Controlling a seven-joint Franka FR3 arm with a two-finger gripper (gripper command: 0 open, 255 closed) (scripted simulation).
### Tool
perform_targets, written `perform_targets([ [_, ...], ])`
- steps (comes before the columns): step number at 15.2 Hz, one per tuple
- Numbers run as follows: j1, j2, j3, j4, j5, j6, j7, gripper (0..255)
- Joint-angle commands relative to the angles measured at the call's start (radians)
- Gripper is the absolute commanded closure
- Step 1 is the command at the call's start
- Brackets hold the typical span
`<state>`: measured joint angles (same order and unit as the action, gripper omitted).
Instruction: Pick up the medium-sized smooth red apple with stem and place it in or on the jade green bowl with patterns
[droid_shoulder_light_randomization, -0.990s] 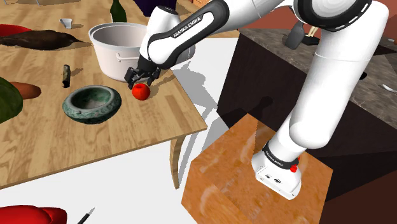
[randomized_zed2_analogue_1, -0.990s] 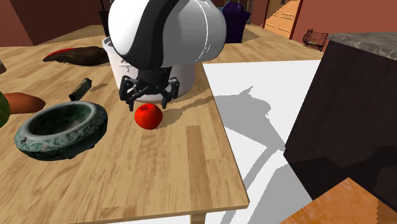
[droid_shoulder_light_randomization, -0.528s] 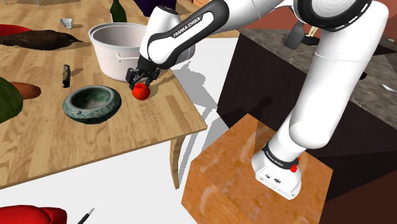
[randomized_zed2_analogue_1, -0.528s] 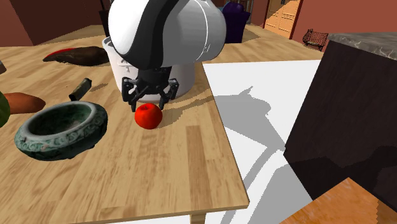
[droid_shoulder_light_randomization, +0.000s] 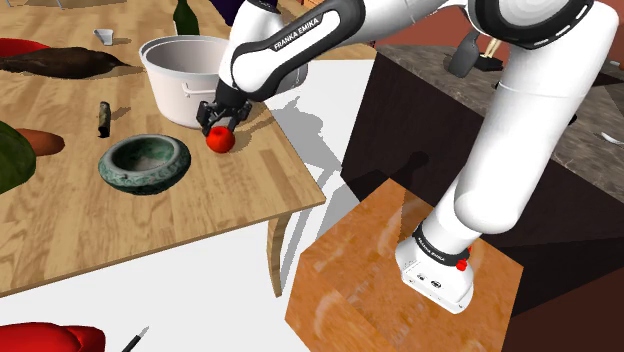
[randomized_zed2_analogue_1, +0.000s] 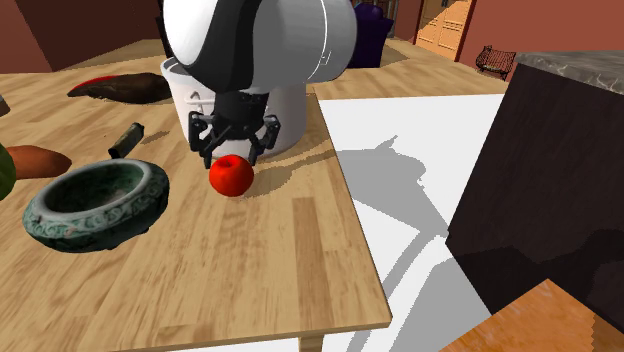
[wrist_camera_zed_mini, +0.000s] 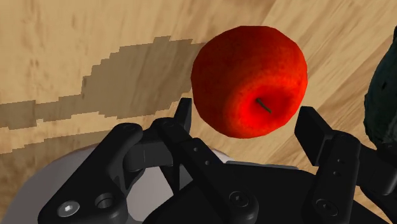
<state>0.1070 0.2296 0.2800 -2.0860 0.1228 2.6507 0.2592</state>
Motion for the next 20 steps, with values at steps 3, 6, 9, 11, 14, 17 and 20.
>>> perform_targets([
  [3,-0.003,-0.032,0.002,0.015,0.005,-0.047,0.001,255],
  [6,-0.006,-0.054,0.003,0.03,0.008,-0.083,0.003,255],
  [9,-0.007,-0.075,0.003,0.047,0.011,-0.12,0.005,255],
  [11,-0.009,-0.088,0.003,0.059,0.012,-0.145,0.007,255],
  [14,-0.01,-0.105,0.003,0.08,0.014,-0.183,0.009,255],
  [17,-0.012,-0.122,0.003,0.102,0.015,-0.22,0.012,255],
  [20,-0.013,-0.136,0.003,0.126,0.015,-0.258,0.015,255],
])
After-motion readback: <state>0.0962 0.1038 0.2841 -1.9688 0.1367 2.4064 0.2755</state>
